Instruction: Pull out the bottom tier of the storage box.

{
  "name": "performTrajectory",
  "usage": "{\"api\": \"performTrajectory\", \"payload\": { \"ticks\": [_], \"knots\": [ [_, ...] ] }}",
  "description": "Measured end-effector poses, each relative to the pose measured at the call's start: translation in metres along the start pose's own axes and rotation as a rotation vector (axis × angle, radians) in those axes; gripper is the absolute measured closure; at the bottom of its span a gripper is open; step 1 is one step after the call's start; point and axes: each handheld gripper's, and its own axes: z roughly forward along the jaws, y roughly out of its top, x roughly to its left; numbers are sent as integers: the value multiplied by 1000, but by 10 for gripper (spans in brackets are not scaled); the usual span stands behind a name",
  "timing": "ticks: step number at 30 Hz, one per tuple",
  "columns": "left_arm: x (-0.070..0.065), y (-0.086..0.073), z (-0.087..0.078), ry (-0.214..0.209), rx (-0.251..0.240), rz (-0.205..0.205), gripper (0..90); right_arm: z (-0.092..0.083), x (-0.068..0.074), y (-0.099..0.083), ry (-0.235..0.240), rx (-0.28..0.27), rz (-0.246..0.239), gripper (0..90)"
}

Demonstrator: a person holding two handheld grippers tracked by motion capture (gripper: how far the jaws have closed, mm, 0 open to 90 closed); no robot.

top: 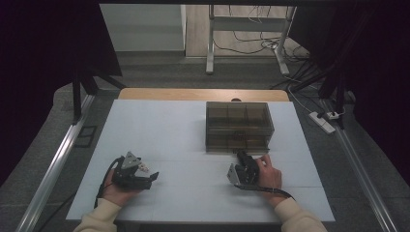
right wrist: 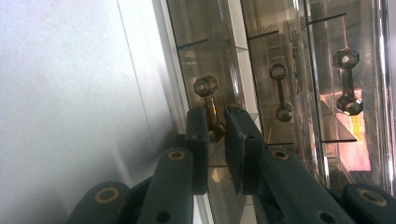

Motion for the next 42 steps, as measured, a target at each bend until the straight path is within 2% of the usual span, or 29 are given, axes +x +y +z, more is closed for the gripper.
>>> {"api": "performTrajectory", "payload": {
  "ticks": [18,20,21,22,24,30,32,35,42],
  "knots": [
    [0,0,0,0,0,-1,103,1,0,-1,5,-15,18,781],
    [0,0,0,0,0,0,103,1,0,-1,1,-21,29,737],
    [0,0,0,1,0,-1,103,-1,-2,0,4,-5,28,713],
    [0,0,0,1,0,-1,103,-2,-4,0,19,-13,56,678],
    [0,0,0,1,1,1,103,-5,-10,-2,77,-36,184,618],
    [0,0,0,0,0,0,103,-14,-33,-14,209,-99,424,536],
    [0,0,0,2,1,1,103,-16,-38,-18,263,-116,490,521],
    [0,0,0,2,-1,0,103,-16,-44,-24,320,-140,578,493],
    [0,0,0,2,0,1,103,-16,-53,-33,408,-179,747,458]
  ]
}}
